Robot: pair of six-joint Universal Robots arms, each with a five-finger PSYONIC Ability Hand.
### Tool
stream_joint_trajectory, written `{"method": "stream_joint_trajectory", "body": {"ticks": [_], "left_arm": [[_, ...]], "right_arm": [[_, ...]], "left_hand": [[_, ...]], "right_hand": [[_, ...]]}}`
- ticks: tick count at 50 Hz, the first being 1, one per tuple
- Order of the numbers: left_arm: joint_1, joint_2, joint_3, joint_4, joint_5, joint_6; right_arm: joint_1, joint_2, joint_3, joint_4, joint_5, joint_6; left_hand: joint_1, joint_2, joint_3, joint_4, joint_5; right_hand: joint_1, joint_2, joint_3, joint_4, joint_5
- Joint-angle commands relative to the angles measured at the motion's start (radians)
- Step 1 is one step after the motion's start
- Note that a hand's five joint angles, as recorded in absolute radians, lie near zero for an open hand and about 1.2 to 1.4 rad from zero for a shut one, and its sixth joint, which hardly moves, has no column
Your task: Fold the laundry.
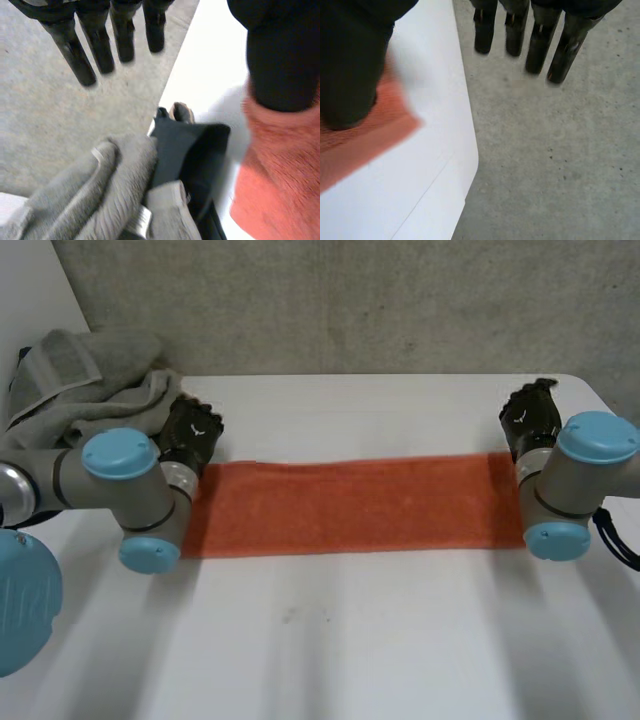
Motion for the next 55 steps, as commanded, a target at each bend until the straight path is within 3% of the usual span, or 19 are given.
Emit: {"method": "stream_joint_trajectory", "body": {"ticks": [1,4,7,10,17,26,32,38,45,55], "left_arm": [[-0.029,0.105,-0.096,0.049,-0.002,-0.018],[-0.027,0.197,-0.198,0.048,0.0,-0.023],[-0.027,0.327,-0.337,0.045,0.001,-0.047],[-0.026,0.424,-0.448,0.045,0.012,-0.088],[-0.024,0.53,-0.61,0.046,0.075,-0.162],[0.06,0.449,-0.572,0.048,0.121,-0.164],[0.071,0.41,-0.545,0.023,0.127,-0.165],[0.083,0.39,-0.514,0.018,0.187,-0.167],[0.106,0.283,-0.405,0.018,0.171,-0.147],[0.1,0.381,-0.489,0.009,0.167,-0.178]], "right_arm": [[0.008,-0.118,0.069,-0.006,0.029,0.162],[0.005,-0.253,0.147,0.01,-0.017,0.288],[-0.042,-0.434,0.253,0.139,-0.159,0.397],[-0.117,-0.506,0.296,0.286,-0.263,0.44],[-0.228,-0.534,0.343,0.573,-0.368,0.475],[-0.263,-0.53,0.475,0.508,-0.383,0.463],[-0.263,-0.531,0.534,0.426,-0.383,0.475],[-0.262,-0.528,0.554,0.397,-0.385,0.475],[-0.263,-0.517,0.549,0.368,-0.383,0.453],[-0.265,-0.387,0.505,0.374,-0.394,0.341]], "left_hand": [[-0.093,-0.152,-0.168,-0.156,-0.159],[-0.093,-0.152,-0.168,-0.156,-0.159],[-0.093,-0.152,-0.168,-0.156,-0.159],[-0.093,-0.152,-0.168,-0.156,-0.159],[-0.093,-0.152,-0.168,-0.156,-0.159],[-0.093,-0.152,-0.168,-0.156,-0.159],[-0.093,-0.152,-0.168,-0.156,-0.159],[-0.092,-0.151,-0.167,-0.155,-0.158],[-0.06,-0.119,-0.135,-0.123,-0.126],[-0.059,-0.119,-0.135,-0.123,-0.126]], "right_hand": [[-0.078,-0.125,-0.137,-0.142,-0.136],[-0.078,-0.125,-0.137,-0.142,-0.136],[-0.078,-0.125,-0.137,-0.142,-0.136],[-0.078,-0.125,-0.137,-0.142,-0.136],[-0.056,-0.103,-0.116,-0.12,-0.114],[0.021,-0.026,-0.039,-0.043,-0.037],[0.021,-0.026,-0.039,-0.043,-0.037],[0.024,-0.023,-0.036,-0.04,-0.034],[0.144,0.097,0.084,0.08,0.086],[0.352,0.305,0.293,0.288,0.294]]}}
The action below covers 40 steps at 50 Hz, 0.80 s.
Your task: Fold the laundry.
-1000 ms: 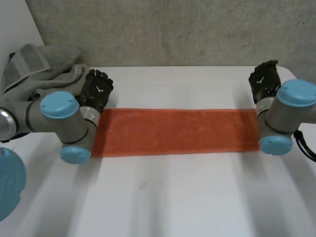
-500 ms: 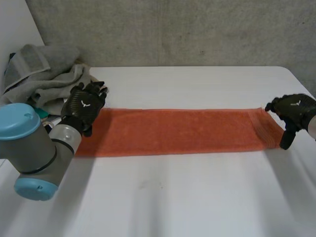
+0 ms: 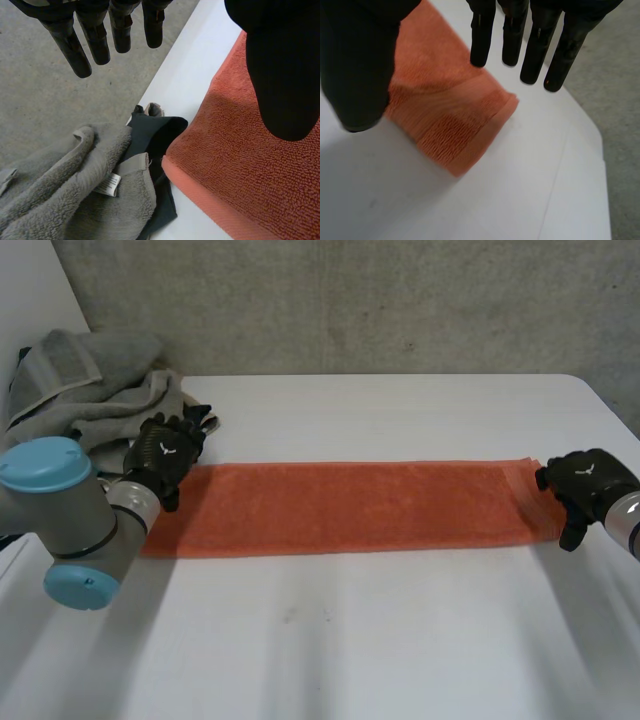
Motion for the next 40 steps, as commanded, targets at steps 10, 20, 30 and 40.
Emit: {"method": "stream_joint_trajectory", "body": {"ticks": [10,20,30,40], "left_arm": [[-0.037,0.145,-0.14,0.001,-0.003,-0.024],[-0.037,0.156,-0.144,0.0,-0.007,-0.024],[-0.037,0.242,-0.169,-0.002,-0.007,-0.026],[-0.036,0.303,-0.203,-0.003,-0.006,-0.077]], "right_arm": [[-0.003,0.179,-0.1,-0.005,-0.027,-0.109],[-0.025,0.224,-0.138,-0.054,-0.013,-0.093],[-0.227,0.098,-0.114,-0.057,-0.01,-0.107],[-0.33,0.086,-0.164,-0.062,-0.013,-0.216]], "left_hand": [[0.017,0.005,-0.003,0.006,-0.012],[0.014,0.002,-0.006,0.003,-0.015],[0.008,-0.004,-0.012,-0.003,-0.021],[0.008,-0.004,-0.012,-0.003,-0.021]], "right_hand": [[0.352,0.341,0.324,0.327,0.339],[1.035,1.024,1.007,1.011,1.022],[1.035,1.024,1.007,1.011,1.022],[1.035,1.024,1.007,1.011,1.022]]}}
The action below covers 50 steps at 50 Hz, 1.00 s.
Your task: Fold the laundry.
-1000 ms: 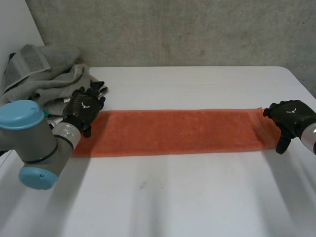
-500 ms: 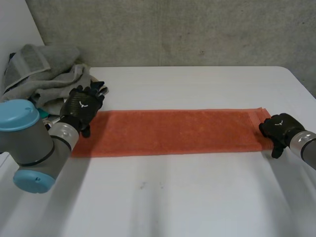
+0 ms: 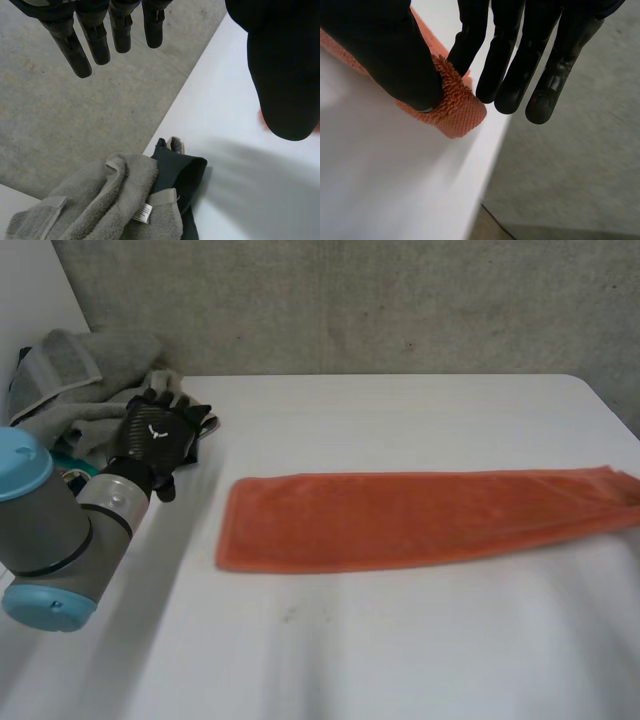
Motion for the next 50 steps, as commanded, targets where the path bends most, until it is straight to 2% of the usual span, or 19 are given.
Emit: {"method": "stream_joint_trajectory", "body": {"ticks": [1,3,7,8,15,19,23,27,30,31,35,38,40,44,47,50], "left_arm": [[0.001,0.037,-0.027,-0.001,0.001,-0.06],[0.001,0.04,-0.027,-0.001,0.003,-0.074],[0.007,0.042,-0.027,-0.001,0.003,-0.094],[0.009,0.043,-0.027,-0.001,0.001,-0.096],[0.013,0.083,-0.042,-0.002,0.001,-0.099],[0.015,0.112,-0.066,-0.002,0.001,-0.103],[0.01,0.119,-0.082,-0.002,0.003,-0.105],[0.001,0.117,-0.088,-0.001,0.001,-0.105],[-0.011,0.115,-0.083,0.001,0.001,-0.105],[-0.017,0.112,-0.079,0.002,0.001,-0.105],[-0.056,0.106,-0.045,0.012,0.001,-0.112],[-0.082,0.088,0.004,0.013,0.0,-0.132],[-0.105,0.059,0.042,0.012,0.0,-0.16],[-0.177,0.007,0.117,0.009,-0.002,-0.201],[-0.217,-0.032,0.16,0.002,-0.003,-0.214],[-0.273,-0.105,0.226,0.001,-0.019,-0.217]], "right_arm": [[-0.029,-0.01,-0.036,-0.007,-0.005,-0.068],[-0.003,-0.026,-0.041,-0.021,-0.005,-0.051],[0.178,-0.099,-0.044,-0.087,-0.016,0.024],[0.263,-0.128,-0.045,-0.117,-0.016,0.046],[0.587,-0.136,-0.059,-0.212,-0.048,0.084],[0.834,-0.017,-0.074,-0.251,-0.133,0.069],[0.98,0.095,-0.099,-0.266,-0.158,0.043],[1.049,0.181,-0.103,-0.268,-0.161,-0.005],[1.069,0.195,-0.108,-0.265,-0.154,-0.017],[1.069,0.183,-0.108,-0.265,-0.154,-0.008],[1.06,0.11,-0.085,-0.266,-0.122,0.067],[1.02,0.067,-0.067,-0.262,-0.063,0.165],[0.95,0.018,-0.035,-0.251,-0.005,0.288],[0.852,-0.085,0.041,-0.188,0.044,0.457],[0.787,-0.131,0.091,-0.087,0.04,0.491],[0.714,-0.135,0.146,-0.039,0.043,0.463]], "left_hand": [[0.008,-0.004,-0.012,-0.003,-0.021],[0.008,-0.004,-0.012,-0.003,-0.021],[0.008,-0.004,-0.012,-0.003,-0.021],[0.008,-0.004,-0.012,-0.003,-0.021],[0.008,-0.004,-0.012,-0.003,-0.021],[0.008,-0.004,-0.012,-0.003,-0.021],[0.008,-0.004,-0.012,-0.003,-0.021],[0.008,-0.004,-0.012,-0.003,-0.021],[0.008,-0.004,-0.012,-0.003,-0.021],[0.008,-0.004,-0.012,-0.003,-0.021],[0.011,-0.001,-0.009,0.0,-0.018],[0.014,0.002,-0.006,0.003,-0.015],[0.017,0.005,-0.003,0.006,-0.012],[0.02,0.008,0.0,0.009,-0.009],[0.02,0.008,0.0,0.009,-0.009],[0.02,0.008,0.0,0.009,-0.009]], "right_hand": [[0.367,0.219,0.213,0.207,0.245],[0.367,0.219,0.213,0.207,0.245],[0.367,0.219,0.213,0.207,0.245],[0.367,0.219,0.213,0.207,0.245],[0.367,0.219,0.213,0.207,0.245],[0.367,0.219,0.213,0.207,0.245],[0.367,0.219,0.213,0.207,0.245],[0.367,0.219,0.213,0.207,0.245],[0.367,0.219,0.213,0.207,0.245],[0.284,0.135,0.13,0.124,0.161],[-0.56,-0.709,-0.714,-0.72,-0.683],[-0.854,-1.003,-1.009,-1.014,-0.977],[-0.854,-1.003,-1.009,-1.014,-0.977],[-0.854,-1.003,-1.009,-1.014,-0.977],[-0.854,-1.003,-1.009,-1.014,-0.977],[-0.854,-1.003,-1.009,-1.014,-0.977]]}}
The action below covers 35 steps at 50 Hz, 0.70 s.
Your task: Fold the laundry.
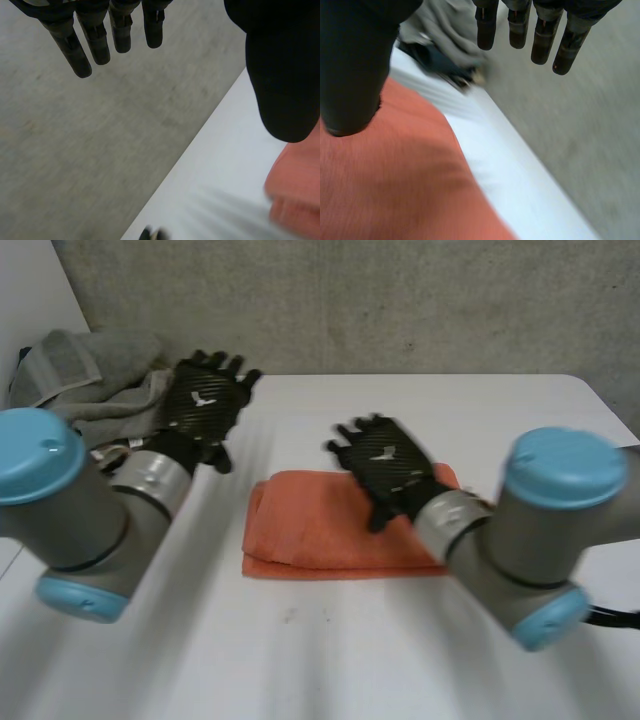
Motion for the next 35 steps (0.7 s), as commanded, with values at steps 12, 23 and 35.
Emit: {"method": "stream_joint_trajectory", "body": {"ticks": [12,23,35], "left_arm": [[-0.168,-0.17,0.128,-0.01,-0.073,-0.027],[-0.075,-0.048,0.012,-0.016,-0.071,-0.028],[0.027,0.083,-0.097,-0.016,-0.116,-0.032]], "right_arm": [[-0.271,0.102,0.135,0.104,0.036,-0.248],[-0.152,0.076,-0.019,0.032,0.135,-0.238],[0.254,0.185,-0.097,-0.137,-0.056,-0.232]], "left_hand": [[0.011,-0.001,-0.009,0.0,-0.018],[0.008,-0.004,-0.012,-0.003,-0.021],[0.008,-0.004,-0.012,-0.003,-0.021]], "right_hand": [[0.926,0.914,0.927,0.904,0.903],[1.183,1.171,1.184,1.161,1.161],[1.183,1.171,1.184,1.161,1.161]]}}
